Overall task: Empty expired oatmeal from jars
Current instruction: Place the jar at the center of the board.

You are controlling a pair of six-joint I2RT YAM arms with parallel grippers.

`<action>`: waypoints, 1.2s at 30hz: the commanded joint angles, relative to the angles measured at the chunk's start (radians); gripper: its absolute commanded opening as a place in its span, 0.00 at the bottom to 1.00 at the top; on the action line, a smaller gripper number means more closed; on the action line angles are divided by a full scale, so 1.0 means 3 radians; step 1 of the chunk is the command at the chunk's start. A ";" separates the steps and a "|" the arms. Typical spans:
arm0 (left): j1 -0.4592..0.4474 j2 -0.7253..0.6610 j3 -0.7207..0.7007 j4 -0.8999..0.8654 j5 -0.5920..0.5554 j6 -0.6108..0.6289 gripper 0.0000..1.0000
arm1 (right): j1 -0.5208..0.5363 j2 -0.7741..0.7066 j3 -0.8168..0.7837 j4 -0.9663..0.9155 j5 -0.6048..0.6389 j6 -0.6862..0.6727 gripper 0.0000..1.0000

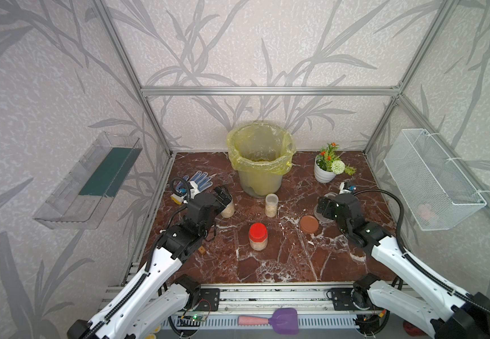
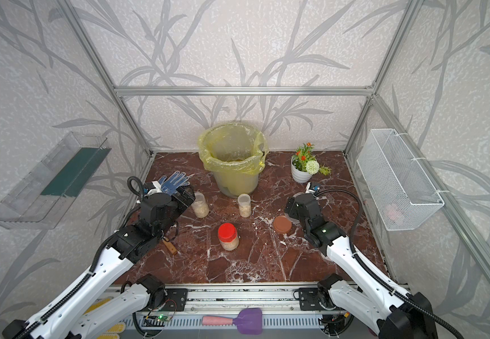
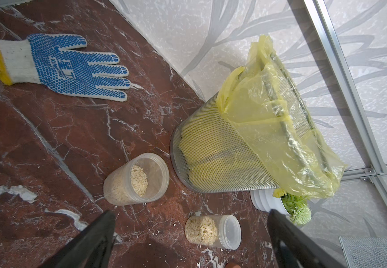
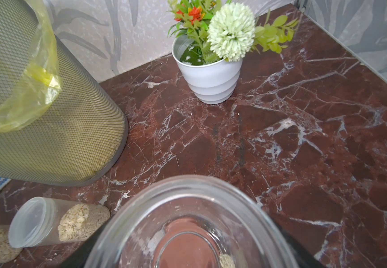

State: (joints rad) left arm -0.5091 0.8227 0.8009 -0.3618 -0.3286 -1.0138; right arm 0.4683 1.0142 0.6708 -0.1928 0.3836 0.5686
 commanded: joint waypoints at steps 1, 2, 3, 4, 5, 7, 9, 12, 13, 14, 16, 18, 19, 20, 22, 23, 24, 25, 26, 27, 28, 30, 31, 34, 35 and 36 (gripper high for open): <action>0.0009 -0.0059 -0.0039 -0.0042 -0.0091 0.0193 0.99 | -0.0016 0.0243 0.0168 0.0670 -0.0005 -0.0354 0.23; 0.0011 -0.0056 -0.0032 -0.0073 -0.0086 0.0227 0.99 | -0.0017 0.0352 0.0210 0.0737 -0.0014 -0.0422 0.23; 0.0011 -0.0048 -0.0020 -0.0114 -0.0095 0.0258 0.99 | -0.0019 0.0460 0.0272 0.0776 -0.0026 -0.0487 0.23; 0.0013 -0.0038 -0.0012 -0.0149 -0.0106 0.0274 0.99 | -0.0015 0.0544 0.0310 0.0827 -0.0024 -0.0533 0.23; 0.0010 -0.0033 -0.0023 -0.0160 -0.0116 0.0282 0.99 | -0.0012 0.0645 0.0334 0.0930 -0.0036 -0.0600 0.23; 0.0010 -0.0028 -0.0062 -0.0152 -0.0129 0.0287 0.99 | -0.0014 0.0838 0.0378 0.1110 -0.0034 -0.0701 0.23; 0.0014 -0.0025 -0.0106 -0.0119 -0.0119 0.0296 0.99 | -0.0012 0.1048 0.0442 0.1248 -0.0023 -0.0810 0.23; 0.0010 -0.0009 -0.0135 -0.0109 -0.0122 0.0284 0.99 | -0.0008 0.1318 0.0556 0.1339 0.0021 -0.0901 0.22; 0.0012 0.0000 -0.0140 -0.0107 -0.0111 0.0286 0.99 | -0.0007 0.1390 0.0573 0.1380 0.0029 -0.0920 0.22; 0.0012 0.0004 -0.0139 -0.0101 -0.0102 0.0291 0.99 | -0.0001 0.1469 0.0584 0.1414 0.0052 -0.0915 0.22; 0.0010 0.0018 -0.0132 -0.0097 -0.0070 0.0310 0.99 | 0.0004 0.1591 0.0599 0.1455 0.0062 -0.0889 0.22; 0.0012 0.0043 -0.0132 -0.0079 -0.0067 0.0316 0.99 | 0.0019 0.1695 0.0574 0.1549 0.0080 -0.0868 0.21; 0.0014 0.0054 -0.0133 -0.0081 -0.0076 0.0320 0.99 | 0.0033 0.1743 0.0571 0.1567 0.0082 -0.0854 0.22; 0.0012 0.0064 -0.0134 -0.0070 -0.0075 0.0321 0.99 | 0.0034 0.1779 0.0566 0.1582 0.0089 -0.0848 0.22; 0.0012 0.0090 -0.0131 -0.0063 -0.0073 0.0331 0.99 | 0.0053 0.1846 0.0566 0.1602 0.0099 -0.0847 0.22; 0.0012 0.0095 -0.0133 -0.0060 -0.0068 0.0337 0.99 | 0.0059 0.1864 0.0562 0.1607 0.0105 -0.0845 0.22; 0.0014 0.0101 -0.0135 -0.0062 -0.0066 0.0341 0.99 | 0.0062 0.1886 0.0557 0.1614 0.0113 -0.0852 0.22; 0.0010 0.0104 -0.0137 -0.0055 -0.0061 0.0342 0.99 | 0.0066 0.1905 0.0556 0.1614 0.0120 -0.0852 0.22; 0.0010 0.0110 -0.0141 -0.0056 -0.0063 0.0347 0.99 | 0.0074 0.1921 0.0551 0.1614 0.0123 -0.0851 0.22; 0.0014 0.0111 -0.0148 -0.0049 -0.0064 0.0347 0.99 | 0.0079 0.1936 0.0551 0.1612 0.0132 -0.0860 0.22; 0.0014 0.0108 -0.0156 -0.0051 -0.0064 0.0347 0.99 | 0.0092 0.1959 0.0543 0.1612 0.0142 -0.0867 0.23; 0.0012 0.0108 -0.0163 -0.0051 -0.0078 0.0344 0.99 | 0.0114 0.1978 0.0523 0.1614 0.0162 -0.0871 0.24; 0.0010 0.0105 -0.0169 -0.0056 -0.0084 0.0352 0.99 | 0.0125 0.1983 0.0498 0.1645 0.0168 -0.0873 0.25; 0.0011 0.0096 -0.0166 -0.0055 -0.0122 0.0394 0.99 | 0.0151 0.1988 0.0449 0.1657 0.0227 -0.0842 0.30; 0.0011 0.0096 -0.0164 -0.0058 -0.0140 0.0406 0.99 | 0.0157 0.1993 0.0440 0.1651 0.0242 -0.0832 0.31; 0.0012 0.0095 -0.0161 -0.0061 -0.0156 0.0423 1.00 | 0.0165 0.1994 0.0426 0.1653 0.0255 -0.0822 0.33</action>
State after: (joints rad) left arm -0.5091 0.8551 0.7616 -0.3813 -0.3408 -0.9119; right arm 0.5095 1.6135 0.8028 0.2359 0.4114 0.3202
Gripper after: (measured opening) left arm 0.994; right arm 0.876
